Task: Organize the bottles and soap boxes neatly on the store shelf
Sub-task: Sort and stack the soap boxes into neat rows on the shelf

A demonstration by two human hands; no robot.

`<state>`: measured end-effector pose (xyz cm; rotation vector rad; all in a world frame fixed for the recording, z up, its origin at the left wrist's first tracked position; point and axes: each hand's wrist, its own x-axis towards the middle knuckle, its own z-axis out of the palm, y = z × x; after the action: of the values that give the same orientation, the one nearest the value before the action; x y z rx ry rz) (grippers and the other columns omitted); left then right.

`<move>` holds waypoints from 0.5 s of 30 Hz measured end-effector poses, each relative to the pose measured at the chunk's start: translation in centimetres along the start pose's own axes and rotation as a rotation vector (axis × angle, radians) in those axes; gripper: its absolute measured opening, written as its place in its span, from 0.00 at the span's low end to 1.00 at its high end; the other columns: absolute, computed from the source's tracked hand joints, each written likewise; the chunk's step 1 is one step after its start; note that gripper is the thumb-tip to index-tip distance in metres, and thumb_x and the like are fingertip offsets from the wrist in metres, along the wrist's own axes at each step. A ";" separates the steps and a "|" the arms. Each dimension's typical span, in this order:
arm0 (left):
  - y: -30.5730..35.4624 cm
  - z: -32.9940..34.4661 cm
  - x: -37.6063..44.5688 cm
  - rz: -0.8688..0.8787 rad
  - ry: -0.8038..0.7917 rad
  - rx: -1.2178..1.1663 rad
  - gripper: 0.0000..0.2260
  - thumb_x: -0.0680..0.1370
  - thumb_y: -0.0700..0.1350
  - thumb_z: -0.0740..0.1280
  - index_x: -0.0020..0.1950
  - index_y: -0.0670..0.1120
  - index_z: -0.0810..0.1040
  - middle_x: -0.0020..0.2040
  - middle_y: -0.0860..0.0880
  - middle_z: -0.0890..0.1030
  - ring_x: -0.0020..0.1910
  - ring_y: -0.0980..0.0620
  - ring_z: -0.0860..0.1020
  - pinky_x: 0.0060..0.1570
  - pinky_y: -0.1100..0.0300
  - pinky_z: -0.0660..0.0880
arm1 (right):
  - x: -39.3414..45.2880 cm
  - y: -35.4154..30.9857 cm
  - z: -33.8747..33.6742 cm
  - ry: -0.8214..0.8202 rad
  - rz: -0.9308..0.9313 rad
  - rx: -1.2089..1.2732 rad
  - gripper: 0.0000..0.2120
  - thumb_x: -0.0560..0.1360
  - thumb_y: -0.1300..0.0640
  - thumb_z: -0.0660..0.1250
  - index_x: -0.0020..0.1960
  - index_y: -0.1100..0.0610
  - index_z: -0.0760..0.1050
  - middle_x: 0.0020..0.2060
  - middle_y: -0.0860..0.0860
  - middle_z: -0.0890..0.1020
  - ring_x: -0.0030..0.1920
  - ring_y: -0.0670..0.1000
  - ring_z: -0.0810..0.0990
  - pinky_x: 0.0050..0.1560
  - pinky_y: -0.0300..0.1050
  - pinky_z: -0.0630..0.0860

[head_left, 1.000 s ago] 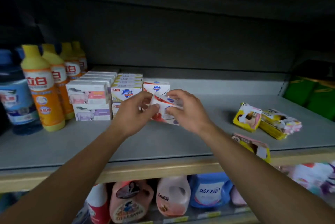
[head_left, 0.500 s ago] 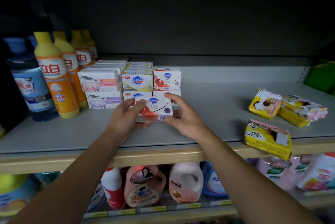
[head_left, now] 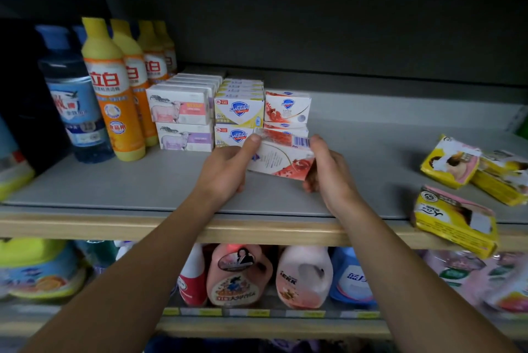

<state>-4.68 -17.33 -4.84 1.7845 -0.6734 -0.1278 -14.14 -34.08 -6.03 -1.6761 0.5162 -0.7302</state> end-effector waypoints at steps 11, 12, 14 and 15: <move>-0.9 -0.4 1.0 -0.100 -0.038 -0.363 0.26 0.70 0.70 0.62 0.46 0.49 0.81 0.37 0.46 0.82 0.35 0.50 0.79 0.35 0.56 0.74 | -1.3 -0.3 0.0 -0.146 -0.145 -0.029 0.21 0.65 0.51 0.70 0.58 0.44 0.78 0.52 0.44 0.81 0.37 0.47 0.82 0.40 0.44 0.80; -1.0 -0.3 1.1 -0.094 -0.022 -0.360 0.21 0.72 0.67 0.64 0.47 0.50 0.82 0.39 0.47 0.83 0.36 0.50 0.80 0.35 0.57 0.75 | -1.4 -0.2 0.0 -0.157 -0.156 -0.065 0.23 0.65 0.52 0.70 0.60 0.44 0.76 0.53 0.41 0.80 0.40 0.47 0.82 0.44 0.45 0.81; -0.9 -0.1 1.1 -0.067 -0.008 -0.348 0.12 0.76 0.57 0.68 0.49 0.50 0.82 0.44 0.46 0.85 0.40 0.49 0.81 0.34 0.58 0.75 | -1.4 -0.2 0.0 -0.176 -0.173 -0.095 0.25 0.64 0.52 0.70 0.61 0.42 0.75 0.53 0.35 0.79 0.42 0.46 0.82 0.48 0.43 0.79; -0.9 -0.1 1.0 -0.056 -0.017 -0.360 0.09 0.78 0.52 0.68 0.53 0.49 0.81 0.45 0.44 0.85 0.41 0.48 0.81 0.34 0.57 0.76 | -1.4 -0.2 -0.1 -0.183 -0.187 -0.089 0.25 0.64 0.51 0.70 0.61 0.40 0.74 0.53 0.34 0.79 0.42 0.45 0.81 0.49 0.42 0.78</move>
<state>-3.47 -17.54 -5.38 1.4569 -0.5719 -0.2847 -15.19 -33.13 -6.09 -1.8709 0.2690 -0.6875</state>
